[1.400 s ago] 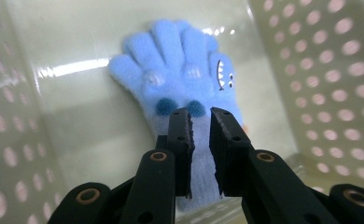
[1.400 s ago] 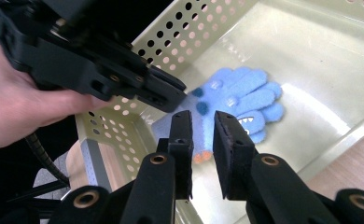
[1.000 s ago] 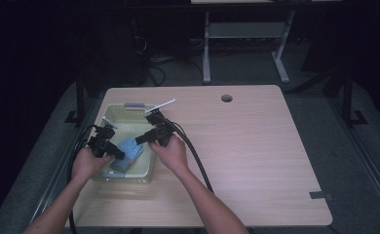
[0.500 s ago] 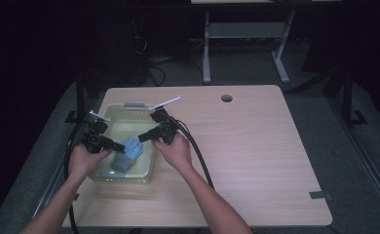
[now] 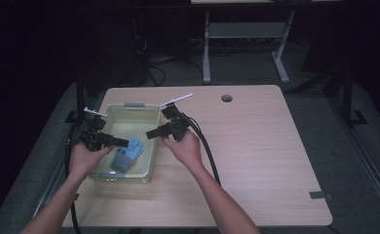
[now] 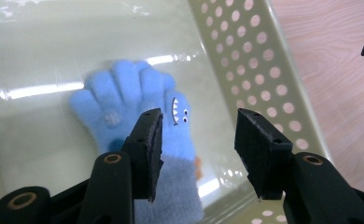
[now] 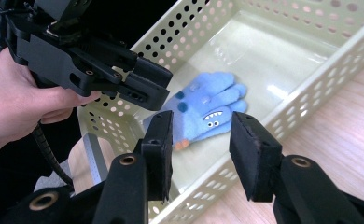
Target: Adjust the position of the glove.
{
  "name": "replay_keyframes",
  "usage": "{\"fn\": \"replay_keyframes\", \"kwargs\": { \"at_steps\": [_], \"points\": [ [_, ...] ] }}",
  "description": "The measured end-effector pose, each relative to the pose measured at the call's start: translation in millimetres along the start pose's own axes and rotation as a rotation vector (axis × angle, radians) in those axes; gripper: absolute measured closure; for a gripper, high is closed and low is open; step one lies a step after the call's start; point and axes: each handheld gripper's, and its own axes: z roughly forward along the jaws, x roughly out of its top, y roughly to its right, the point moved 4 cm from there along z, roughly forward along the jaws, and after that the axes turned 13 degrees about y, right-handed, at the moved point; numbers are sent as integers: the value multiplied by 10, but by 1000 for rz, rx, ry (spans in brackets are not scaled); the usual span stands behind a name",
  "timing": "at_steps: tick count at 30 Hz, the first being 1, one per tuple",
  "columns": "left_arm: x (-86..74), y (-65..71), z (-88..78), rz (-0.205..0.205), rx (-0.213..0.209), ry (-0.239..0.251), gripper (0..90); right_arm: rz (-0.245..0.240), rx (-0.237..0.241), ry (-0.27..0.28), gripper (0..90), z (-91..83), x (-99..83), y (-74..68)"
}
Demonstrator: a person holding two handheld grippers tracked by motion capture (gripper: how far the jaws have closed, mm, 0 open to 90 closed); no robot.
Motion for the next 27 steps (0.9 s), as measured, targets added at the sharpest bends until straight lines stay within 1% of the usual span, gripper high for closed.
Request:
{"fn": "replay_keyframes", "kwargs": {
  "at_steps": [1,3,4,5,8,9,10,12,19,20,22,24,25,26,27],
  "points": [
    [4,15,-3,-5,-2,9,508,0,0,5,587,-21,4,10],
    [10,37,-4,-11,-16,11,494,0,-5,13,574,-59,13,24],
    [15,55,-1,-25,-27,21,481,1,-3,18,566,-73,16,35],
    [20,57,-10,-14,-33,19,473,4,-4,18,560,-88,17,41],
    [42,92,-16,-14,-51,35,451,-1,-13,24,540,-132,22,63],
    [47,104,-16,-14,-54,39,440,4,-16,28,524,-173,23,84],
    [51,115,-14,-12,-56,42,440,4,-16,28,524,-173,23,84],
    [57,148,-7,-18,-67,47,428,5,-23,34,510,-213,22,111],
    [90,228,-4,-11,-79,60,415,8,-34,51,488,-333,21,179],
    [100,246,-2,-3,-88,60,412,11,-39,48,485,-348,20,186],
    [103,257,0,-2,-89,58,410,8,-39,54,480,-379,19,211],
    [112,275,-1,2,-91,67,403,8,-41,57,474,-406,16,229],
    [118,289,0,-3,-96,75,403,13,-43,57,470,-416,17,234],
    [120,295,-1,0,-99,77,401,6,-43,58,466,-433,15,249],
    [121,311,1,-11,-100,82,401,14,-49,58,466,-448,14,255]
  ]
}}
